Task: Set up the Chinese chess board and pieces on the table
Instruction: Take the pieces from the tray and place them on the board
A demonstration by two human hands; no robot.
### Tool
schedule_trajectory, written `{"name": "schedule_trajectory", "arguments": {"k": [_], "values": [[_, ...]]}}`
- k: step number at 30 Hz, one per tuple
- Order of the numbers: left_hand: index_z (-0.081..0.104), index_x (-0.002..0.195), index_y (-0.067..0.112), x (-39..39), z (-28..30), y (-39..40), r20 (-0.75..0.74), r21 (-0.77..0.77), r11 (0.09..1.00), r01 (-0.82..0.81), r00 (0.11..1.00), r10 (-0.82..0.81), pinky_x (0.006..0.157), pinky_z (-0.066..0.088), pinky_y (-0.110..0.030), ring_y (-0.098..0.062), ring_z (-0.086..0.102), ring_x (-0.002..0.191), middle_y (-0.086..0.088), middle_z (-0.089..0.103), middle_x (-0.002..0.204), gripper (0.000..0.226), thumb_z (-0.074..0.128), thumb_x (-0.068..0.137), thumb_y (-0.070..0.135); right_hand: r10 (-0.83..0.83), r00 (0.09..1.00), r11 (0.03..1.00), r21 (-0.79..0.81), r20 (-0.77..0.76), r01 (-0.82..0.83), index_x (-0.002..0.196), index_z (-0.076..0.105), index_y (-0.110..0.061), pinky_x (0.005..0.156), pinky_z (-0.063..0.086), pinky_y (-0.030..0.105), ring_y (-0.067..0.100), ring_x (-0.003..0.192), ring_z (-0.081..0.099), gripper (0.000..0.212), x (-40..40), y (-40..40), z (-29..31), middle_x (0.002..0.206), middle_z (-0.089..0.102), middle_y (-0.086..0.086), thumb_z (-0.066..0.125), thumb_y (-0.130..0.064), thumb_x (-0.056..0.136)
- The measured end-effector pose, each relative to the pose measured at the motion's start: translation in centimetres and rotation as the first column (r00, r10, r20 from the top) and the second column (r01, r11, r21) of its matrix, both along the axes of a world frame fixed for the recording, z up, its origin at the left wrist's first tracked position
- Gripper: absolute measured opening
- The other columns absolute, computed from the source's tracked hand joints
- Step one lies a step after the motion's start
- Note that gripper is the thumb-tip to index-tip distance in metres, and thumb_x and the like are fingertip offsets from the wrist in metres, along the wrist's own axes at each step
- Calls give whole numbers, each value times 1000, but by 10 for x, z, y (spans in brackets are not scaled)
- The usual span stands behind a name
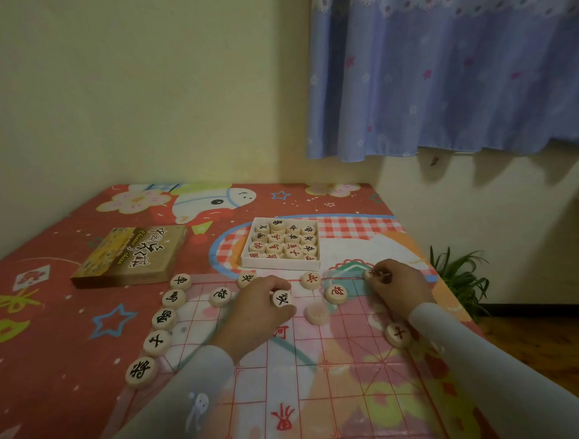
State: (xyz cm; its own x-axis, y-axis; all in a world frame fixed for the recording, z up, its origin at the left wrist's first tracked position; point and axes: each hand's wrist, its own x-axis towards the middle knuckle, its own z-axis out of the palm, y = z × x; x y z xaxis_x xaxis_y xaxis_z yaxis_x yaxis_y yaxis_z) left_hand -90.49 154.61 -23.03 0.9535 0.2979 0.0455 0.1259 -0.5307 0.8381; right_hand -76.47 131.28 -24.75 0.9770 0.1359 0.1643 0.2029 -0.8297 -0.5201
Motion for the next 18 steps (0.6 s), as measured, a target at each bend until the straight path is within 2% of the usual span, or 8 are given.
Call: {"name": "schedule_trajectory", "arguments": {"k": [4, 8, 11, 14, 18], "values": [[62, 110, 30, -3, -1, 3, 4, -20, 1000, -13, 1000, 13, 78, 57, -31, -10, 62, 93, 9, 58, 111, 35, 75, 80, 19, 19, 1000, 999, -36, 0, -19, 104, 63, -24, 76, 51, 30, 16, 86, 58, 20, -2, 1, 3, 100, 68, 0, 55, -38, 92], [64, 109, 31, -10, 2, 12, 39, -32, 999, -40, 998, 41, 79, 54, -26, -5, 60, 95, 10, 64, 108, 35, 77, 78, 22, 21, 1000, 999, -26, 11, -20, 112, 62, -19, 74, 45, 26, 16, 90, 55, 28, -4, 2, 6, 111, 63, 3, 56, -37, 92], [67, 108, 29, -18, 7, 24, 75, -2, 994, -106, 992, 106, 83, 54, -29, -7, 61, 91, 10, 66, 101, 34, 78, 77, 29, 18, 999, 999, -28, 36, -17, 116, 63, -17, 81, 44, 30, 22, 102, 56, 31, -11, 6, 12, 120, 60, 6, 56, -35, 92], [67, 107, 25, -30, 15, 36, 96, -13, 989, -144, 985, 145, 79, 52, -26, -3, 58, 84, 11, 62, 95, 28, 75, 81, 29, 50, 996, 999, -3, 77, -50, 113, 65, -14, 86, 43, 31, 24, 105, 56, 28, -19, 14, 19, 120, 60, 9, 58, -27, 90], [68, 105, 20, -42, 16, 50, 111, -41, 976, -215, 970, 218, 82, 52, -31, -11, 62, 92, 6, 67, 101, 27, 73, 82, 33, 115, 988, 993, -15, 106, -114, 114, 64, -15, 85, 40, 29, 22, 106, 55, 29, -30, 29, 29, 120, 60, 7, 59, -29, 89]]}}
